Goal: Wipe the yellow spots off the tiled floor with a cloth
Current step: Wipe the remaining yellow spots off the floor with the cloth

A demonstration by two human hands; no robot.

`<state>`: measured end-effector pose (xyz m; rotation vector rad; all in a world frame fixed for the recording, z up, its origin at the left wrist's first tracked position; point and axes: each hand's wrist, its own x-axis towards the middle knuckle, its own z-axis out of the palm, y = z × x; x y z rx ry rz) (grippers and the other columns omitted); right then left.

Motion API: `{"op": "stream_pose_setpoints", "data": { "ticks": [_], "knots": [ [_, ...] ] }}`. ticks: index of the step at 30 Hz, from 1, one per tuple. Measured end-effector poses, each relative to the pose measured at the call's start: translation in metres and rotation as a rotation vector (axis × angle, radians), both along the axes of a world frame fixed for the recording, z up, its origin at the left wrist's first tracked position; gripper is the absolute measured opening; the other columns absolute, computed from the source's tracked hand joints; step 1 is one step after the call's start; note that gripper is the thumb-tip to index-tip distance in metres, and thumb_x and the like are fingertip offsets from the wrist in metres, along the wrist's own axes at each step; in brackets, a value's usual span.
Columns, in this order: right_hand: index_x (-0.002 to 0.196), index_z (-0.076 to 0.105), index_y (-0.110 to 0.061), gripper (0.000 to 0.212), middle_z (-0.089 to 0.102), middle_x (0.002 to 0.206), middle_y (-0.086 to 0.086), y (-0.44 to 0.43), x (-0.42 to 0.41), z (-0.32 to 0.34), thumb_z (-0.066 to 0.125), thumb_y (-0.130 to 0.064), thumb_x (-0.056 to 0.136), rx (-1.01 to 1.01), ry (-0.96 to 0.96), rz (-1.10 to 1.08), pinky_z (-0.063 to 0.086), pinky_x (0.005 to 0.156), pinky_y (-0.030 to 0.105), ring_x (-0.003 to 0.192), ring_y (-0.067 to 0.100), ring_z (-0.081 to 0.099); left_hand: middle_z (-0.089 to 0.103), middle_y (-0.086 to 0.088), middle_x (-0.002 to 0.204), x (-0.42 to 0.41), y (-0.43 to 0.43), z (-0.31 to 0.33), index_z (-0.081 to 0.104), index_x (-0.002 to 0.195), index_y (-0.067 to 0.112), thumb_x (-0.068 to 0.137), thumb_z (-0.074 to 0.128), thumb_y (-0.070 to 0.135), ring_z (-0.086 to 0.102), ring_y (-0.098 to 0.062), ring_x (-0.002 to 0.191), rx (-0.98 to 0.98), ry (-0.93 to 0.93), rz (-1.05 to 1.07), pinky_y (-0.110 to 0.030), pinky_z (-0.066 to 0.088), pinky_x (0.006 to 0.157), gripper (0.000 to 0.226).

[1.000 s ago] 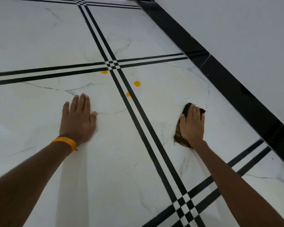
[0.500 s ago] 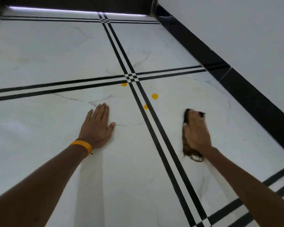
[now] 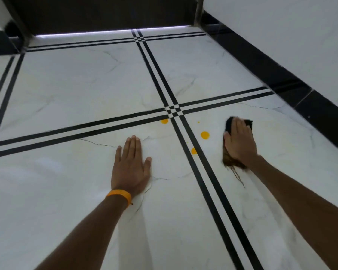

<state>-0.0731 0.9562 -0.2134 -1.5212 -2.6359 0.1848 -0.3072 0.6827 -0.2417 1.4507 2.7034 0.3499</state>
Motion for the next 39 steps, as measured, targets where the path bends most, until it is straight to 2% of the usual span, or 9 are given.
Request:
{"op": "stream_pose_setpoints", "data": {
  "ticks": [3,8,15,20,24,26,28,32,39],
  "knots": [
    [0.156,0.023,0.003,0.082,0.031,0.161,0.023,-0.023,-0.070,0.001,0.005,-0.043,0.091,-0.004,0.002,0.034,0.018,0.125,0.051,0.150,0.036,0.026,0.004,-0.008,0.169,-0.008,0.008,-0.001,0.004,0.160,0.007,0.099,0.012,0.050,0.000,-0.019,0.156,-0.007,0.007,0.003,-0.045,0.006,0.127,0.075],
    [0.162,0.007,-0.009,0.069,0.002,0.169,0.004,-0.093,-0.039,-0.002,0.012,-0.042,0.101,-0.047,0.003,0.541,-0.002,0.127,0.037,0.157,0.017,-0.003,0.002,-0.008,0.169,-0.007,0.009,0.001,0.002,0.160,0.008,0.098,0.009,0.051,-0.001,-0.020,0.156,-0.009,-0.010,0.009,-0.045,0.006,0.127,0.075],
    [0.159,0.014,0.000,0.066,0.021,0.166,0.021,-0.013,-0.124,0.000,0.022,-0.036,0.104,0.018,-0.027,0.113,0.012,0.127,0.049,0.154,0.032,0.017,0.003,-0.008,0.169,-0.010,0.010,-0.002,0.002,0.160,0.009,0.099,0.011,0.050,-0.001,-0.020,0.156,-0.025,0.006,0.004,-0.044,0.004,0.127,0.074],
    [0.161,0.009,-0.008,0.069,0.008,0.169,0.006,-0.125,-0.069,-0.005,0.012,-0.041,0.101,-0.045,0.016,0.618,0.003,0.128,0.040,0.157,0.021,0.004,0.004,-0.008,0.169,-0.009,0.011,-0.002,0.004,0.160,0.009,0.099,0.011,0.050,0.000,-0.020,0.156,-0.019,0.005,0.014,-0.044,0.004,0.127,0.074],
    [0.159,0.018,-0.001,0.067,0.026,0.165,0.017,-0.025,-0.064,-0.001,0.018,-0.039,0.103,0.031,0.008,0.237,0.020,0.125,0.051,0.151,0.031,0.025,0.002,-0.007,0.169,-0.010,0.011,0.000,0.002,0.160,0.009,0.098,0.009,0.049,-0.001,-0.020,0.156,-0.009,-0.010,0.016,-0.044,0.004,0.127,0.074],
    [0.159,0.013,0.001,0.067,0.018,0.167,0.020,-0.002,-0.096,0.004,0.016,-0.038,0.105,-0.013,0.014,0.052,0.014,0.126,0.051,0.155,0.033,0.016,0.002,-0.008,0.169,-0.009,0.012,0.000,0.002,0.160,0.009,0.098,0.009,0.048,-0.001,-0.020,0.156,-0.017,-0.014,0.011,-0.044,0.004,0.127,0.074],
    [0.159,0.013,0.001,0.069,0.015,0.168,0.019,-0.033,-0.114,-0.002,0.013,-0.039,0.103,0.018,-0.020,0.115,0.010,0.127,0.049,0.156,0.031,0.012,0.004,-0.008,0.169,-0.008,0.010,0.000,0.002,0.160,0.009,0.098,0.008,0.049,0.000,-0.020,0.156,-0.009,-0.013,0.012,-0.044,0.004,0.127,0.074],
    [0.162,0.004,-0.009,0.069,-0.001,0.169,0.003,-0.102,-0.062,-0.007,0.010,-0.044,0.103,-0.058,-0.033,0.595,0.003,0.128,0.042,0.157,0.018,-0.003,0.003,-0.007,0.169,-0.008,0.011,-0.001,0.002,0.160,0.010,0.098,0.008,0.049,-0.001,-0.020,0.156,-0.006,-0.019,0.022,-0.043,0.003,0.127,0.074],
    [0.153,0.026,-0.001,0.060,0.032,0.159,0.019,-0.003,-0.187,0.006,0.032,-0.030,0.102,-0.029,-0.004,0.172,0.018,0.124,0.048,0.149,0.034,0.026,0.001,-0.006,0.169,-0.010,0.011,-0.001,0.001,0.160,0.010,0.097,0.008,0.049,-0.002,-0.019,0.156,-0.014,-0.017,0.012,-0.043,0.003,0.127,0.075]
  ]
}}
